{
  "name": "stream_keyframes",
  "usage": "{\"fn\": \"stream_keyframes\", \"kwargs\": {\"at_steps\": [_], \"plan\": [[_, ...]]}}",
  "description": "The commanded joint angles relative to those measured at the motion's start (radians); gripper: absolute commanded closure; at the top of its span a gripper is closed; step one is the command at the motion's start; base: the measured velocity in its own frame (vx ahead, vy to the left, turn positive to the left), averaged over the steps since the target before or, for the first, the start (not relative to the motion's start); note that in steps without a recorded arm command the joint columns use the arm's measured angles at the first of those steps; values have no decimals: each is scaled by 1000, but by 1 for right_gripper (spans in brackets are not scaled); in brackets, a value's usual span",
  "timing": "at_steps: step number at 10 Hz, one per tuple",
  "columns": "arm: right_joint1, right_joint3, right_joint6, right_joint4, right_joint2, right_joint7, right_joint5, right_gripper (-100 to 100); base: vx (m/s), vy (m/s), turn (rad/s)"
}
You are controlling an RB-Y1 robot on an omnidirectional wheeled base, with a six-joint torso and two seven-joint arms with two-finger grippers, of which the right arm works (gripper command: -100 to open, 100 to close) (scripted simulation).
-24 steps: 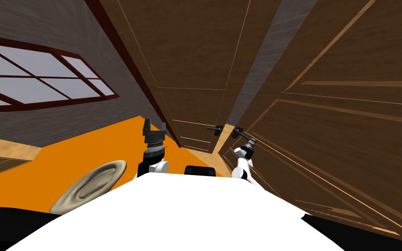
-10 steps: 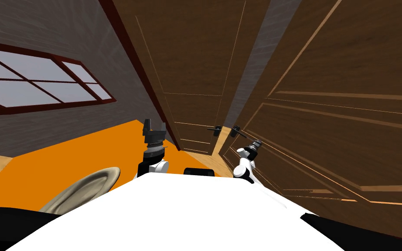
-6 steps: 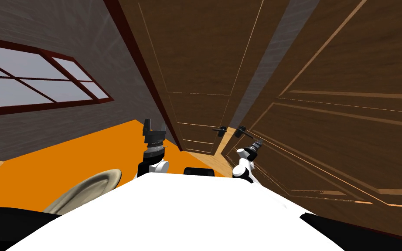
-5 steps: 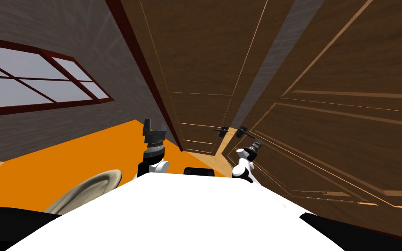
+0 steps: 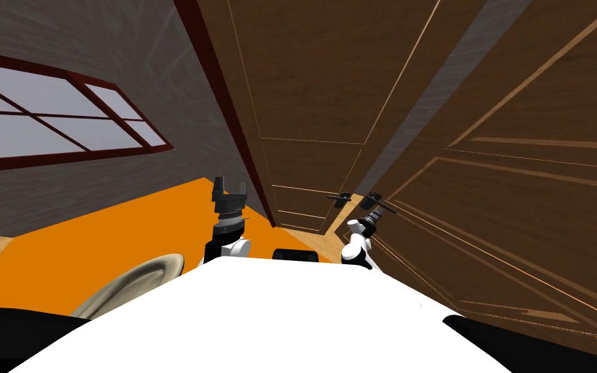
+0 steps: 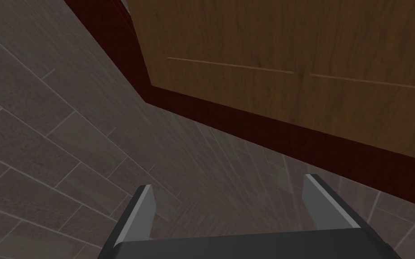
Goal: Push the door open
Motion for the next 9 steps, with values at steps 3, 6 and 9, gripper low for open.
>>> {"fn": "stream_keyframes", "kwargs": {"at_steps": [3,6,9], "plan": [[19,-25,-10,1,-32,11,-9,-100,-119,-92,-32],[36,-56,-23,4,-60,29,-22,-100,-109,-165,5],[44,-74,-32,6,-72,40,-31,-100,-91,-142,23]]}}
